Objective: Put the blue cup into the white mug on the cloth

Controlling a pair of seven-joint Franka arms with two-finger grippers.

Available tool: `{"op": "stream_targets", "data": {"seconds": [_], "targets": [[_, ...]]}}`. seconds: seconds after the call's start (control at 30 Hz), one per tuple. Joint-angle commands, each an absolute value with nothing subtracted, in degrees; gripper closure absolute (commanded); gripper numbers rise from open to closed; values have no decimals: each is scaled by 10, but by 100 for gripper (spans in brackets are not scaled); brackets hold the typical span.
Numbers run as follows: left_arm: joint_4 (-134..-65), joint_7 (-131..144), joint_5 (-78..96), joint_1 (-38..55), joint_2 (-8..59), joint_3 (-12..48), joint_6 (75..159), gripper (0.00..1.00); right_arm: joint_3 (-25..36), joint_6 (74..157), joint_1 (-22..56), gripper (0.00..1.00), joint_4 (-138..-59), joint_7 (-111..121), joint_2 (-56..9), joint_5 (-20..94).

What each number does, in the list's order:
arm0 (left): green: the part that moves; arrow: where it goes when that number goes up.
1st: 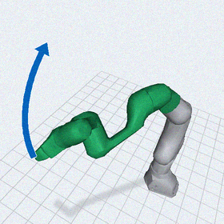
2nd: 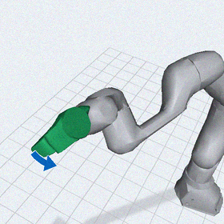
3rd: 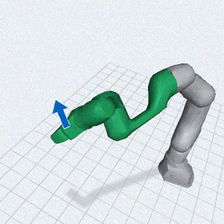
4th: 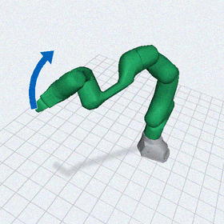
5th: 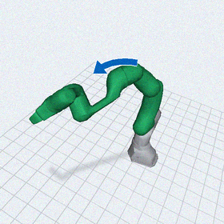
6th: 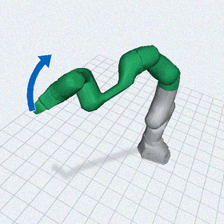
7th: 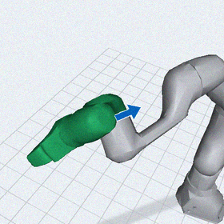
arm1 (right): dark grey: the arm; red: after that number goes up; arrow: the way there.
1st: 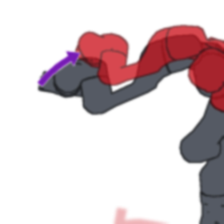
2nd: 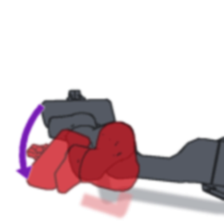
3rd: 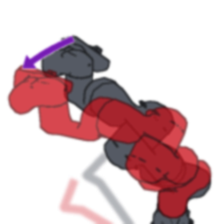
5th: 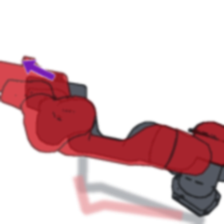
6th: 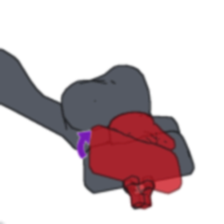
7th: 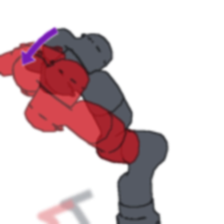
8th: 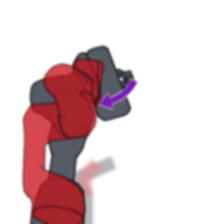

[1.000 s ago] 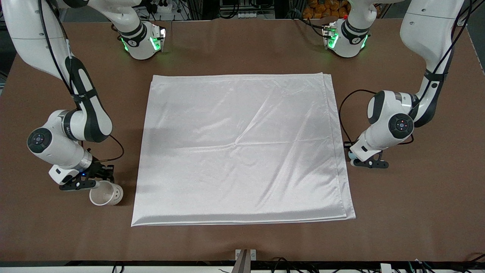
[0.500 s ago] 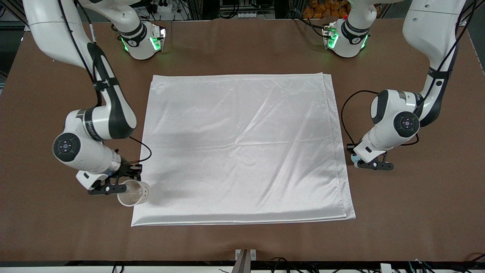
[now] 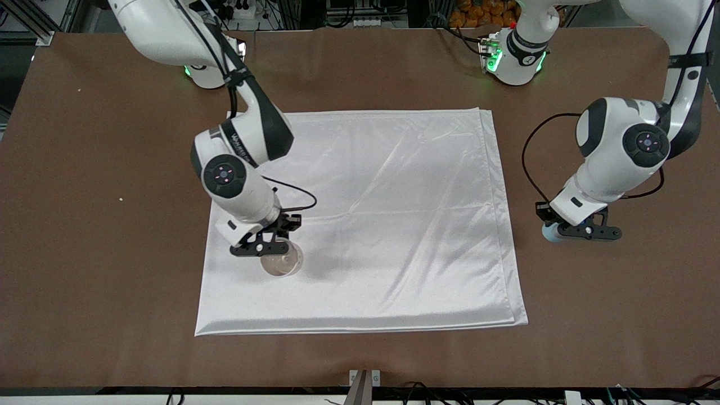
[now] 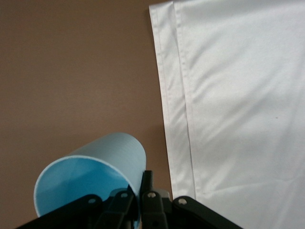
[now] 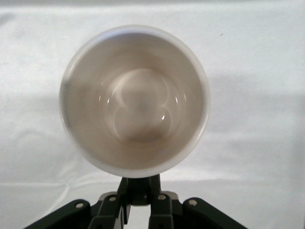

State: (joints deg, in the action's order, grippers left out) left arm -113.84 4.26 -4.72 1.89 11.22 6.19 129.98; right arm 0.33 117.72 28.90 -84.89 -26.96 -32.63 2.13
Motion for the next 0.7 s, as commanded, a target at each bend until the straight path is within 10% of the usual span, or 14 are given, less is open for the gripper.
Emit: {"op": "stream_targets", "data": {"seconds": [0.0,0.67], "targets": [[-1137,34,-59,15,43,65,1228,100,9,1176,337,100,-838,-343,-345,25],[-979,46,-53,21,14,108,957,100,14,1299,482,100,-829,-418,-417,1]]}}
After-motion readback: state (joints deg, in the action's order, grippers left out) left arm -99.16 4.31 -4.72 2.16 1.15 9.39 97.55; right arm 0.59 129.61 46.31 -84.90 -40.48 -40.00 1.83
